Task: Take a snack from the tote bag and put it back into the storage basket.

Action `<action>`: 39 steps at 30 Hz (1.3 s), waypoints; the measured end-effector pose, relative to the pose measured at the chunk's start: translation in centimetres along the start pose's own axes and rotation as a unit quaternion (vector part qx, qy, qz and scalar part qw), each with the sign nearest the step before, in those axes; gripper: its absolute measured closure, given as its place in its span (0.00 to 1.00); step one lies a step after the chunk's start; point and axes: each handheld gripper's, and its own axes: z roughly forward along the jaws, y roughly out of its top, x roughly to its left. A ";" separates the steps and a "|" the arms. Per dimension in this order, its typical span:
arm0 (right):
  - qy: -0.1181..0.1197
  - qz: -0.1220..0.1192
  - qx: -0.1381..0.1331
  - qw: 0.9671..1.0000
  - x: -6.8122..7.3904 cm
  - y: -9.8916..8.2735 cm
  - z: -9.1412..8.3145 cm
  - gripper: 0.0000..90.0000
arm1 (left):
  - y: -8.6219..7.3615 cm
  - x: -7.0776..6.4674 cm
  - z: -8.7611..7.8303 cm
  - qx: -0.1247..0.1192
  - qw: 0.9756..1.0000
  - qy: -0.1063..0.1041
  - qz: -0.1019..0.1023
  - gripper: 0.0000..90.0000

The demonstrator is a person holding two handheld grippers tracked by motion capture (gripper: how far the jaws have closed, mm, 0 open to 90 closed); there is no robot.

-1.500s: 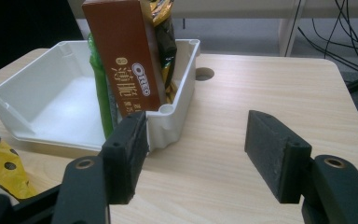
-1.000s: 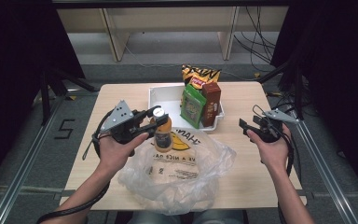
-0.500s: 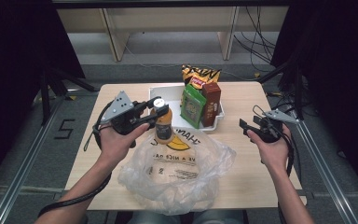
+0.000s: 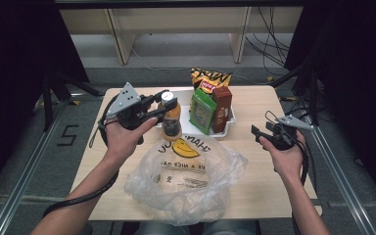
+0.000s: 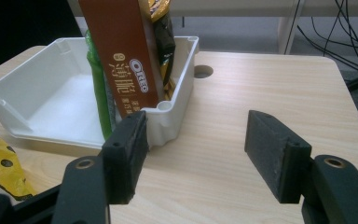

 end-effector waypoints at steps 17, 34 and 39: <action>0.000 -0.015 -0.003 1.000 -0.4 -0.1 0.1 0.44 | 0.4 1.5 1.7 0.007 1.000 0.010 0.004 0.65; 0.003 -0.015 -0.003 1.000 -0.6 -0.2 0.2 0.44 | 0.3 3.0 3.5 0.011 1.000 0.021 0.001 0.65; 0.003 -0.015 -0.001 1.000 -0.7 -0.2 0.2 0.44 | 0.0 3.4 4.1 0.016 1.000 0.025 -0.002 0.65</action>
